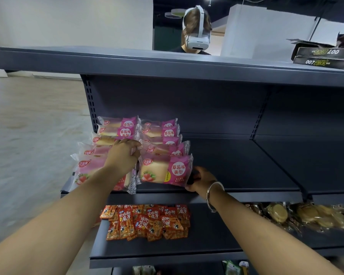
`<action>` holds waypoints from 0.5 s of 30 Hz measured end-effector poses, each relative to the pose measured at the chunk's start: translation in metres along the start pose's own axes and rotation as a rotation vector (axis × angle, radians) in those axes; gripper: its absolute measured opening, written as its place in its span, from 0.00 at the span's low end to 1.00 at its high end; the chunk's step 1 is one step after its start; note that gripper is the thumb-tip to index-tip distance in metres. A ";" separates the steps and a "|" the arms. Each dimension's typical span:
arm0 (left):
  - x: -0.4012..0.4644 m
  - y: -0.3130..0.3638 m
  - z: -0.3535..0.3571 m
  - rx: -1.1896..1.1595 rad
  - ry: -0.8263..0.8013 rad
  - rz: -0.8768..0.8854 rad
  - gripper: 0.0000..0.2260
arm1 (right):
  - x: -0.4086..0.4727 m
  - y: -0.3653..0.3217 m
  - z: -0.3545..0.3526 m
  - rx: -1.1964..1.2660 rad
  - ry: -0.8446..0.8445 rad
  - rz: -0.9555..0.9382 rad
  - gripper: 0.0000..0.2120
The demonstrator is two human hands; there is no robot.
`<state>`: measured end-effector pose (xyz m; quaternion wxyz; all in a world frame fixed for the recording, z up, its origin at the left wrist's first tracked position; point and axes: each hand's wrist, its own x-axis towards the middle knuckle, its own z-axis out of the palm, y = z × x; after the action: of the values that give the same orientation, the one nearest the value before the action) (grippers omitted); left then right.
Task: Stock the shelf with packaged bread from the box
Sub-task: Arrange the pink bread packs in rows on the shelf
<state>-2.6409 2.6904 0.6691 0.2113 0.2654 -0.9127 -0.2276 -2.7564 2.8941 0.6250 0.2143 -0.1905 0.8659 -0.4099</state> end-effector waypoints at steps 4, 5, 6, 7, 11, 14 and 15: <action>0.000 -0.001 0.000 0.004 0.006 0.020 0.15 | 0.001 -0.001 0.000 -0.005 -0.005 0.002 0.28; 0.000 0.000 -0.001 0.004 0.009 0.025 0.15 | 0.001 -0.001 0.000 -0.006 -0.005 0.004 0.28; -0.001 0.000 -0.001 0.007 0.012 0.027 0.15 | 0.001 -0.001 0.000 -0.005 -0.004 0.005 0.27; -0.001 0.001 -0.001 0.013 0.018 0.028 0.15 | 0.001 -0.001 0.000 -0.003 -0.004 0.005 0.27; -0.002 0.003 -0.003 0.027 0.039 0.044 0.17 | 0.001 -0.001 0.000 0.014 -0.001 0.011 0.29; -0.005 0.006 -0.004 0.033 0.046 0.046 0.19 | -0.001 0.000 -0.001 0.016 -0.003 0.026 0.30; -0.006 0.008 -0.004 0.034 0.048 0.047 0.20 | -0.002 0.000 -0.001 0.019 -0.005 0.032 0.30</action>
<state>-2.6371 2.6981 0.6751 0.2337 0.2529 -0.9171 -0.2007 -2.7557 2.8960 0.6262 0.2249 -0.1755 0.8645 -0.4139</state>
